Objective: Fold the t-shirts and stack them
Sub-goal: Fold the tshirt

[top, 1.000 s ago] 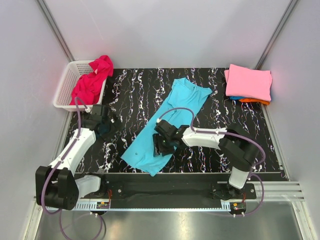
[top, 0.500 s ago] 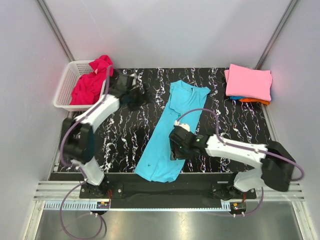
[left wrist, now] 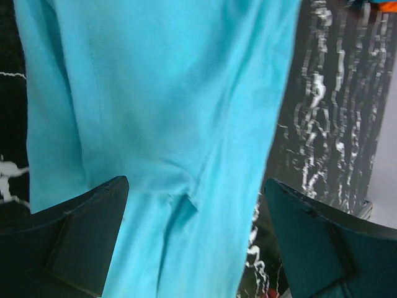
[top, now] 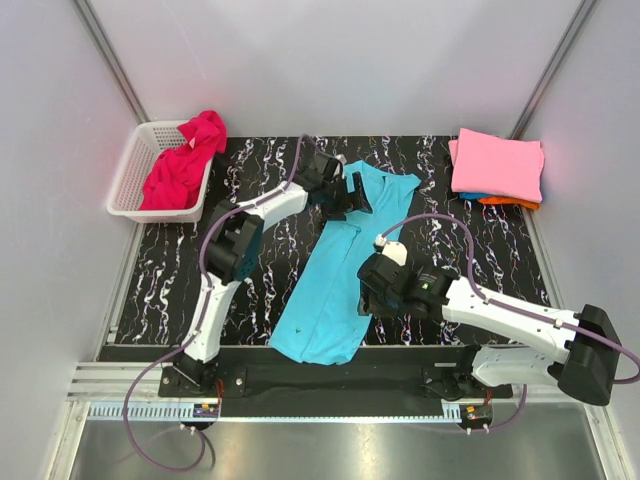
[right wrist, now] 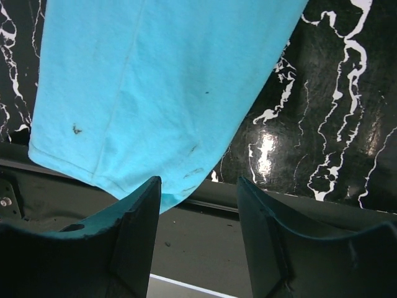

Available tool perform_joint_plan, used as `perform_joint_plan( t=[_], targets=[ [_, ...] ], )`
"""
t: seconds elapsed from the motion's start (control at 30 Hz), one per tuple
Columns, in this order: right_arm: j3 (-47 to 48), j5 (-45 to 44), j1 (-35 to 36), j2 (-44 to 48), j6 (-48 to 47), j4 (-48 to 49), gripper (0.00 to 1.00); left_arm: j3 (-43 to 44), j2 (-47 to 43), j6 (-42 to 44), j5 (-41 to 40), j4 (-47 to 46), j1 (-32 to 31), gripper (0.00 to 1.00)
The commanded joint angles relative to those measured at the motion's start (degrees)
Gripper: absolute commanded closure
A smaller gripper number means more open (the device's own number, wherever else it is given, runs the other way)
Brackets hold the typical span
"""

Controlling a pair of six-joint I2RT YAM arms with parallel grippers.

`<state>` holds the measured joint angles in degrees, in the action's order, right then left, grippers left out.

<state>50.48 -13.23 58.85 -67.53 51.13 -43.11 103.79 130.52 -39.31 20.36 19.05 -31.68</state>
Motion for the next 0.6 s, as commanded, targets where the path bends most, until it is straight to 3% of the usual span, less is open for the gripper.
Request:
perform_joint_plan(
  t=[0.0,0.13,0.37,0.57],
  targets=[
    [-0.03,-5.13,0.39,1.35,2.65,-2.24,0.41,5.36,2.71,-2.08,2.40,-5.69,0.30,0.03],
    [-0.12,-6.01,0.39,1.17,2.66,-2.24,0.40,8.79,6.94,-3.49,2.06,-6.04,0.22,0.02],
    [-1.52,-6.28,0.30,-0.15,2.66,-2.24,0.37,10.99,7.56,-3.93,-18.12,3.17,0.39,0.01],
    [-1.17,-5.58,0.30,-2.69,2.13,-1.71,0.34,15.30,10.45,-5.51,-26.76,9.15,1.45,0.01]
  ],
)
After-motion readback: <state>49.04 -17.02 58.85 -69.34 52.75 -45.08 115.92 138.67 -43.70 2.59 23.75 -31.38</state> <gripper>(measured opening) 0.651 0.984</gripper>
